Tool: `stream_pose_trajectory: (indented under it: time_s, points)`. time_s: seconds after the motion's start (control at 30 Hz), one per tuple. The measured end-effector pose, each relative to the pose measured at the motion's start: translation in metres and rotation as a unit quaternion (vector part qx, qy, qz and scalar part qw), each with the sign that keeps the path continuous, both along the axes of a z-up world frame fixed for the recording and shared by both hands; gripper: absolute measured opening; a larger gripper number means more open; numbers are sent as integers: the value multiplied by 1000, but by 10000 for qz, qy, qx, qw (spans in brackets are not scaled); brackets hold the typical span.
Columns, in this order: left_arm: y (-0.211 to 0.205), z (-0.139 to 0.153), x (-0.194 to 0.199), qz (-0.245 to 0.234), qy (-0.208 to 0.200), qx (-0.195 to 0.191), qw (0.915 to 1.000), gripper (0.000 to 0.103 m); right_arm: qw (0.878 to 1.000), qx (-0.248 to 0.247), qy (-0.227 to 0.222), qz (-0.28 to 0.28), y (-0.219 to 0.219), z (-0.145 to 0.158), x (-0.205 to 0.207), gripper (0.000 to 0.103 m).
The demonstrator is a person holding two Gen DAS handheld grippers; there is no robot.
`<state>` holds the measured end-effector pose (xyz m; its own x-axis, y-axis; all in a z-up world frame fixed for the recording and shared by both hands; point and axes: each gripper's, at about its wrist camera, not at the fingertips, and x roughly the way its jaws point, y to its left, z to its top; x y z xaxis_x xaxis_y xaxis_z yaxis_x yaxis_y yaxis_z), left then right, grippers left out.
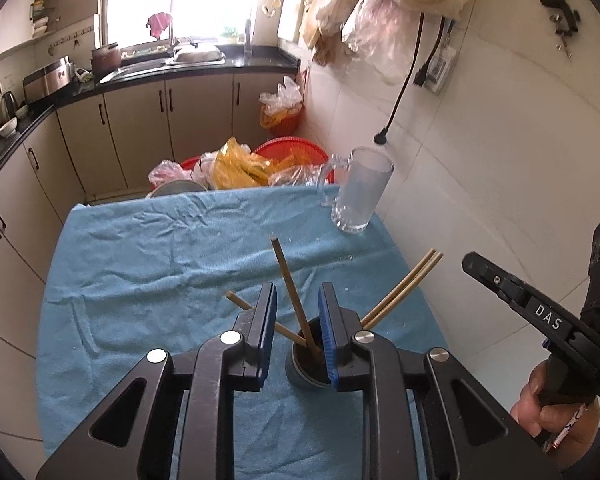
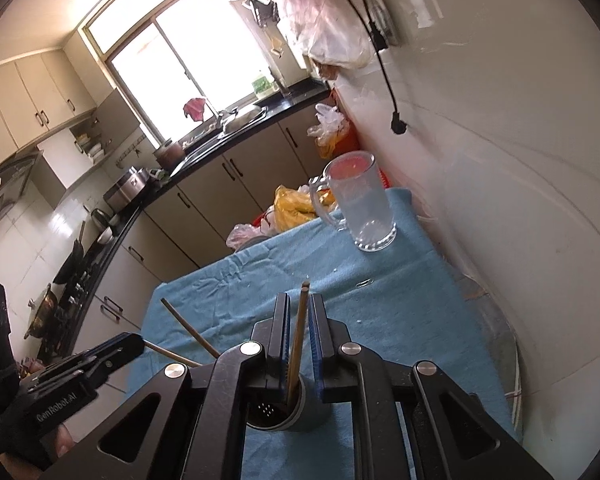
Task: Organize utensils
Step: 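Lower the chopsticks into the black cup and open both tools, then close the left tool on another chopstick while the right tool moves toward the chopsticks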
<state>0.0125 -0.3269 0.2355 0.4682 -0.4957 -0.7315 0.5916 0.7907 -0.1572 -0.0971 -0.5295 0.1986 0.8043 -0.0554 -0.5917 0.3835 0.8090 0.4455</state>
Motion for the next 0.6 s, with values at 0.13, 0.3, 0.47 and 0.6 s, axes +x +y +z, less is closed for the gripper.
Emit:
stream_pose_trajectory:
  time_s: [0.13,0.3,0.47,0.6]
  points:
    - [16,20,-7,79,-170,-185,9997,32,9999,-54,-94,-129,0,11,-17,19]
    - [40,29,-15,155,-291,-213,9992,35,9998,-10,-103,-156,10,13,-34,23]
    - [74,27,-19,375,-210,-251,9988,37,9999,124,26,-19,30,4,-44,27]
    - [103,19,-19,601,-117,-206,9979,37,9992,225,242,239,53,-9,-45,28]
